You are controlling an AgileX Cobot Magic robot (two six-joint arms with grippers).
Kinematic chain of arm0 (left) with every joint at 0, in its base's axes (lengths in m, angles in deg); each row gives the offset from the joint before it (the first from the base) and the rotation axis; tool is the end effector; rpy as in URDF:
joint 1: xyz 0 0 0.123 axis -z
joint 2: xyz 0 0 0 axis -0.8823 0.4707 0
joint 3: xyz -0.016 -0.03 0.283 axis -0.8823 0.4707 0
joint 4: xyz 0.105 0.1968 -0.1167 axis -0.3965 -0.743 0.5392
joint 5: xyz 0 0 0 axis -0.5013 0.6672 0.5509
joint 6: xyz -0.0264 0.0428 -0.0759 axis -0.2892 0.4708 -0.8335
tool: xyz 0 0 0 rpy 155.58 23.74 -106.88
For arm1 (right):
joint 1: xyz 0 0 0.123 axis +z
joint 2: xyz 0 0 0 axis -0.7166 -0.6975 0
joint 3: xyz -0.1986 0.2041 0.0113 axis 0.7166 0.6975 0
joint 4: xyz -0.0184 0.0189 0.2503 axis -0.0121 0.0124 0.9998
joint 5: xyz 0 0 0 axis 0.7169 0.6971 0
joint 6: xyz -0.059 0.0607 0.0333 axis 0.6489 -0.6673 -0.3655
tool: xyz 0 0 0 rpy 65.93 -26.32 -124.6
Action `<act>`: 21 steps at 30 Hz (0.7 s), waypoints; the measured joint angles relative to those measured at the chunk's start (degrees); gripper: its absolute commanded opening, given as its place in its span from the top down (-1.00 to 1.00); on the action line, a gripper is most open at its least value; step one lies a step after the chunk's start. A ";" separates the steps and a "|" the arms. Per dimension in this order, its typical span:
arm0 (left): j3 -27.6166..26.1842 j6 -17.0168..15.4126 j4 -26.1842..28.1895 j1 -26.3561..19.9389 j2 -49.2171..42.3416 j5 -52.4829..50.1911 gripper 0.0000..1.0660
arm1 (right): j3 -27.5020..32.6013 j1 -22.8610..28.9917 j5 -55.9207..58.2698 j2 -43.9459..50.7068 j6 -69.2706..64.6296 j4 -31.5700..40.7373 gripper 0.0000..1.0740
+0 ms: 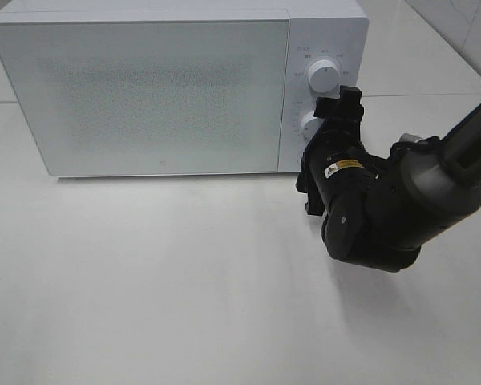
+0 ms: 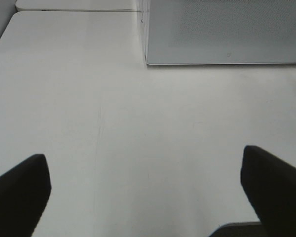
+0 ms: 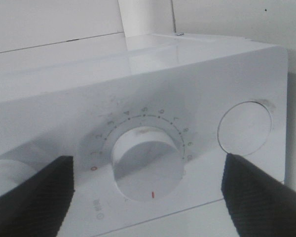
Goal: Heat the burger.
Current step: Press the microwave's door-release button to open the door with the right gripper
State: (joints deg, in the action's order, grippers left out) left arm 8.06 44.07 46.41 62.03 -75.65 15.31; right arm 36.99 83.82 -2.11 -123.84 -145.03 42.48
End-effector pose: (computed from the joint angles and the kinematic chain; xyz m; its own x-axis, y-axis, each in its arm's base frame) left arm -0.0089 -0.0078 0.2806 -0.4556 -0.0136 -0.8901 0.0716 0.9961 -0.0519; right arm 0.3072 0.1674 0.1175 0.0350 0.9920 0.1211 0.0838 -0.1237 0.9888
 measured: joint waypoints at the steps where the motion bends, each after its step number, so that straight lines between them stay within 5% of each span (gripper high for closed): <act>1: 0.00 0.00 0.00 0.00 0.00 0.00 -0.88 | 0.00 0.00 0.00 0.00 0.00 0.00 -0.51; 14: 0.00 0.00 0.00 0.00 0.00 0.00 -0.88 | 6.99 0.00 3.21 6.76 9.91 -8.77 -0.42; 21: 0.00 0.00 0.00 0.00 0.00 0.00 -0.88 | 9.57 -0.63 22.63 16.62 30.60 -13.46 -0.42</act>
State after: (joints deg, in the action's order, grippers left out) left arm 8.06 44.07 46.41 62.03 -75.65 15.31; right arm 46.56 83.19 20.52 -107.22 -114.44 29.02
